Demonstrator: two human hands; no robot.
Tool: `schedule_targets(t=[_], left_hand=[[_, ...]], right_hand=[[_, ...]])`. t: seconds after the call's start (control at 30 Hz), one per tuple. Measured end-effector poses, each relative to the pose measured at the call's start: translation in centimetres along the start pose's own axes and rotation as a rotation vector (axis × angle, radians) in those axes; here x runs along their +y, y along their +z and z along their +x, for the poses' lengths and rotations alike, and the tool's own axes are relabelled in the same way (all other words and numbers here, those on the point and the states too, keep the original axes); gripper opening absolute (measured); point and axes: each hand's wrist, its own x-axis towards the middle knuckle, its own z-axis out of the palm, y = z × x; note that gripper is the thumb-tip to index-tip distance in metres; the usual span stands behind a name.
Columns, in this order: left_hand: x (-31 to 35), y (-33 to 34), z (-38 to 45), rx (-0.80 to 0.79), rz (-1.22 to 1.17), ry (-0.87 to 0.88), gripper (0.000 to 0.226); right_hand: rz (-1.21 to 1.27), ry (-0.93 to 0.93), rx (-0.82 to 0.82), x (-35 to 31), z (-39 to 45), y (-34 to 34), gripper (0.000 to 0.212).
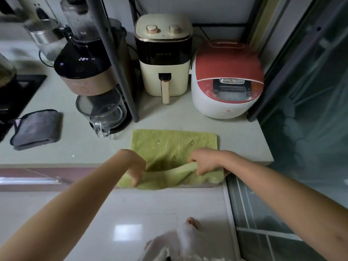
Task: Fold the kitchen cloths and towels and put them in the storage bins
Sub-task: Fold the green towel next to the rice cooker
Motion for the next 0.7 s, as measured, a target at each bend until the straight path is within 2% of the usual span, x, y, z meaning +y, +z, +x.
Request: schedule_targets(t=[0.03,0.1,0.2,0.27,0.37,0.43,0.57,0.7], left_hand=[[-0.9,-0.3,-0.2,0.04,-0.021,-0.011,0.063],[-2.7,-1.0,-0.9,0.161,-0.055,-0.008,0.04],[-5.0,-2.5,-3.1,0.546,-0.109,-0.079,0.007],[-5.9,-3.8,-4.6,0.825,-0.302,-0.16,0.005],[-5.9,-5.3,-6.4,1.152,-0.57,-0.244,0.019],[-5.5,-5.6,-7.5,1.275,-0.587,-0.248,0.028],[-6.1,-5.5,-9.5,1.459,-0.318,-0.285,0.04],[-7.2,-6.0,-11.7,1.535,-0.198,-0.359,0.026]], right_hand=[[0.008,0.008,0.125,0.2,0.1,-0.4,0.009],[0.048,0.052,0.368,0.7,0.0,-1.3,0.009],[0.04,0.151,0.566,0.7,-1.2,-3.0,0.014],[-0.046,0.242,0.632,-0.2,-1.8,-4.7,0.019],[-0.088,0.332,0.702,-1.9,-2.3,-7.8,0.039],[-0.069,0.364,0.801,-2.9,-3.2,-9.6,0.045],[-0.098,0.465,1.14,-4.5,-6.3,-11.5,0.033],[-0.118,0.409,1.266,-5.6,-7.4,-11.8,0.038]])
